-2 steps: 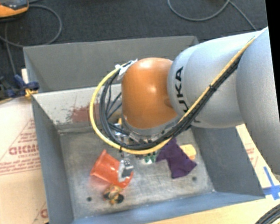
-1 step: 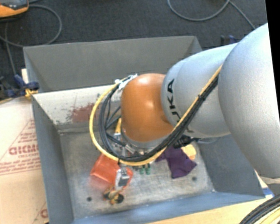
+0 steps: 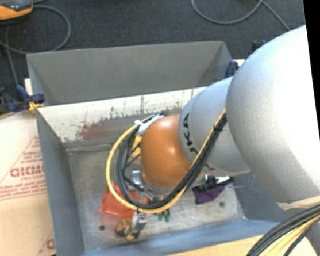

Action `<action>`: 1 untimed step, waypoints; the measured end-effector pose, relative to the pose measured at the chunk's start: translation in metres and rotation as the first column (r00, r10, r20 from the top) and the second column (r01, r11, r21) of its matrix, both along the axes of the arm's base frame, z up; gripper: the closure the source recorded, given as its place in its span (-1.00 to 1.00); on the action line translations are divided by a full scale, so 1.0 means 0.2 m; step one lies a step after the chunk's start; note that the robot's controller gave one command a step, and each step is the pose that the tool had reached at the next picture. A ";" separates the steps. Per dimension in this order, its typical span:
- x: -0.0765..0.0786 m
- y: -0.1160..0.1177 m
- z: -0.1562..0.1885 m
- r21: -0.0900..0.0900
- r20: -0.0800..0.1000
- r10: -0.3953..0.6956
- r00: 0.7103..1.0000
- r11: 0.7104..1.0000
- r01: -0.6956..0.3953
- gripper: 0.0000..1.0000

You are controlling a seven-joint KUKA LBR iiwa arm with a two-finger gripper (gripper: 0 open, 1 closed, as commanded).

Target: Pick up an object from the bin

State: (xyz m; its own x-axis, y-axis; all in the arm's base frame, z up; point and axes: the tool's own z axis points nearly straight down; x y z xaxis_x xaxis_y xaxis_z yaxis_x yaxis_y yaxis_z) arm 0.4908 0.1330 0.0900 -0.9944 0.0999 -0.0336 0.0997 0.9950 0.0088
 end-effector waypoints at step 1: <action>0.01 0.00 0.04 -0.003 -0.020 0.000 1.000 1.000 0.000 1.00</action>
Offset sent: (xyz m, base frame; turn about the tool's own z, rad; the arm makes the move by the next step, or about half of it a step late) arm 0.0000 0.0000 0.0000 0.0000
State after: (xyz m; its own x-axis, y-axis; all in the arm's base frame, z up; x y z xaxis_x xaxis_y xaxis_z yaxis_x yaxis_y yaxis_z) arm 0.4933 0.1339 0.0984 -0.9949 0.0995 -0.0138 0.0994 0.9950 0.0037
